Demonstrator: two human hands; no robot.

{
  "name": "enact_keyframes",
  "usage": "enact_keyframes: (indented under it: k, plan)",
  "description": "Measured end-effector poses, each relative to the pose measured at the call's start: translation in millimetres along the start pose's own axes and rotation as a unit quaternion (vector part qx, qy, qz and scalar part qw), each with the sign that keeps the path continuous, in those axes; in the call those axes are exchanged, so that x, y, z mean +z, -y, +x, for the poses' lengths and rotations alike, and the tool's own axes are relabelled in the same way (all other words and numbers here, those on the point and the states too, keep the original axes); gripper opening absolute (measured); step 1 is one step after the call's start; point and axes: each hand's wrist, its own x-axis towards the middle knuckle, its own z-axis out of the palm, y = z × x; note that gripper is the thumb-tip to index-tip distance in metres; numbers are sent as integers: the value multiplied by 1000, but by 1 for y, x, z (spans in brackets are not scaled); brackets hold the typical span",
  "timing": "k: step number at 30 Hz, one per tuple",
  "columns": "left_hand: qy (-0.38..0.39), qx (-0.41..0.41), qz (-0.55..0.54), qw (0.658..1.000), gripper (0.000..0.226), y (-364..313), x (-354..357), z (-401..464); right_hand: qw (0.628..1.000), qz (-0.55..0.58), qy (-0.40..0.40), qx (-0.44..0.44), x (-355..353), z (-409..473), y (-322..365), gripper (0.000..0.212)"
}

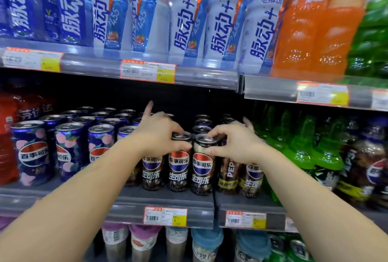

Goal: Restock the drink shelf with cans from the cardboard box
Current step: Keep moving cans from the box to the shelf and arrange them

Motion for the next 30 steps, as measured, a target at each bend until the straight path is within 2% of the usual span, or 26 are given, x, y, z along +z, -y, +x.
enact_keyframes:
  k: [8, 12, 15, 17, 19, 23, 25, 27, 30]
  plan:
    - [30, -5, 22, 999, 57, 1, -7, 2, 1000, 18, 15, -8, 4, 2, -4, 46]
    - [39, -19, -1, 999, 56, 1, -4, 3, 1000, 8, 24, -14, 4, 2, -4, 48]
    - [46, -42, -21, 998, 56, 0, -4, 1, 996, 89, 2, -11, -4, -1, -5, 51]
    - [62, -60, -34, 996, 67, 2, -2, 0, 989, 148, -29, -4, -14, -5, -7, 40]
    - [70, -69, -36, 995, 81, 2, -1, 0, 986, 154, -60, 7, -24, -8, -14, 30]
    - [18, -37, -41, 998, 96, -6, -1, 1, 987, 143, -65, 42, -33, -14, -34, 24]
    - [6, -19, -41, 999, 91, -16, -2, 5, 989, 132, -33, 56, -32, -18, -43, 29]
    - [11, -7, -35, 999, 79, -29, -1, 10, 992, 102, 13, 67, -28, -20, -46, 47]
    - [26, 8, -15, 1000, 73, -44, 4, 16, 996, -31, 45, 77, -18, -19, -43, 66]
